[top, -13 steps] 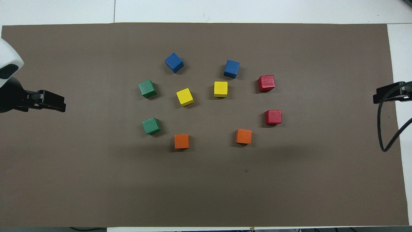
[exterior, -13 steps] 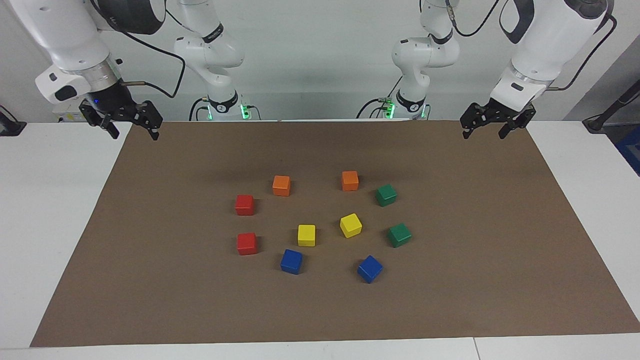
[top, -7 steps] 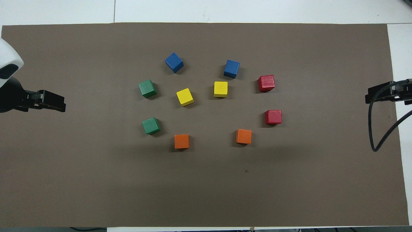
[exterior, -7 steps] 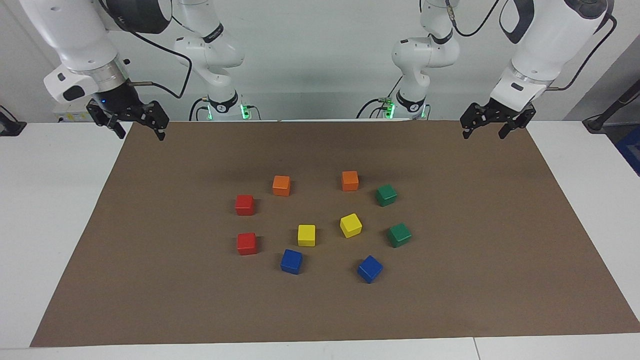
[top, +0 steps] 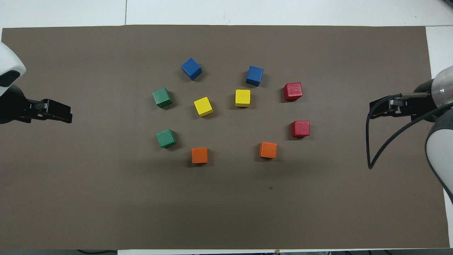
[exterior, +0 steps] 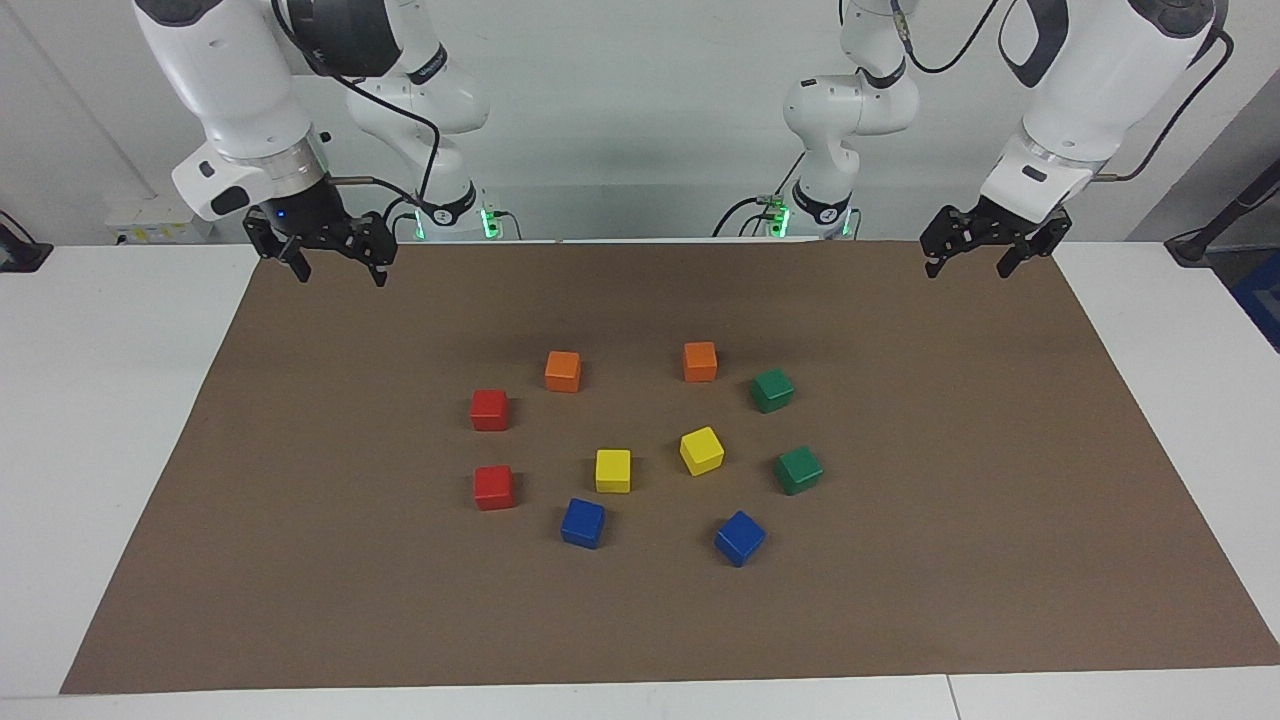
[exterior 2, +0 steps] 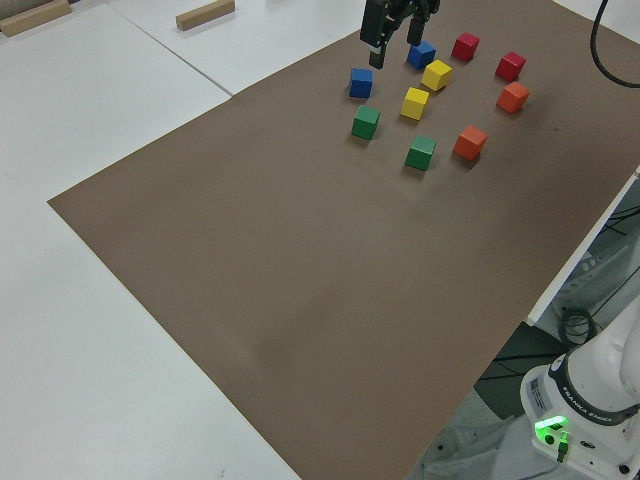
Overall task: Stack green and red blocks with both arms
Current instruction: 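Reach the right gripper toward the nearer red cube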
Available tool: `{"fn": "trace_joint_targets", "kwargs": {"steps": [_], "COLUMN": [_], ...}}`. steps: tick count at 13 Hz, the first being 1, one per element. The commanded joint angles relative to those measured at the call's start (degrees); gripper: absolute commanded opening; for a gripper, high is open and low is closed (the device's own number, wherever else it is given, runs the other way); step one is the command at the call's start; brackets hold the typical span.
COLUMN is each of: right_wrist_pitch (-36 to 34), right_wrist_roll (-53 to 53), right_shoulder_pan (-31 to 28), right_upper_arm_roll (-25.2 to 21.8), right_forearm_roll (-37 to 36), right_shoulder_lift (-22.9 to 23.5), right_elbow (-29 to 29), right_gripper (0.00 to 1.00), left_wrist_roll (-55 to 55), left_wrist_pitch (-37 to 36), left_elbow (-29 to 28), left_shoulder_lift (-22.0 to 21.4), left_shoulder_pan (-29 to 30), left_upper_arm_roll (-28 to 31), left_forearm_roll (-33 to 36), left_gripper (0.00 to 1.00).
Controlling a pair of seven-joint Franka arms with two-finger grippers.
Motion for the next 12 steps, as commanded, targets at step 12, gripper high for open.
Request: {"fn": "trace_joint_targets", "kwargs": {"steps": [12], "right_wrist_pitch": [19.3], "right_wrist_roll": [7.8], "right_shoulder_pan": [7.3], "right_upper_arm_roll": [0.5], "right_forearm_roll": [1.0], "right_shoulder_lift": [9.8], "right_elbow": [-10.2], "right_gripper": [1.00], "left_wrist_roll": [-8.2], "left_wrist_pitch": [5.6], "left_elbow": [-3.0], "left_shoulder_lift": [-1.5], "left_shoulder_pan": [-1.2], "left_upper_arm_roll": [-0.2], "left_forearm_roll": [-0.6], "left_gripper": [1.00]}}
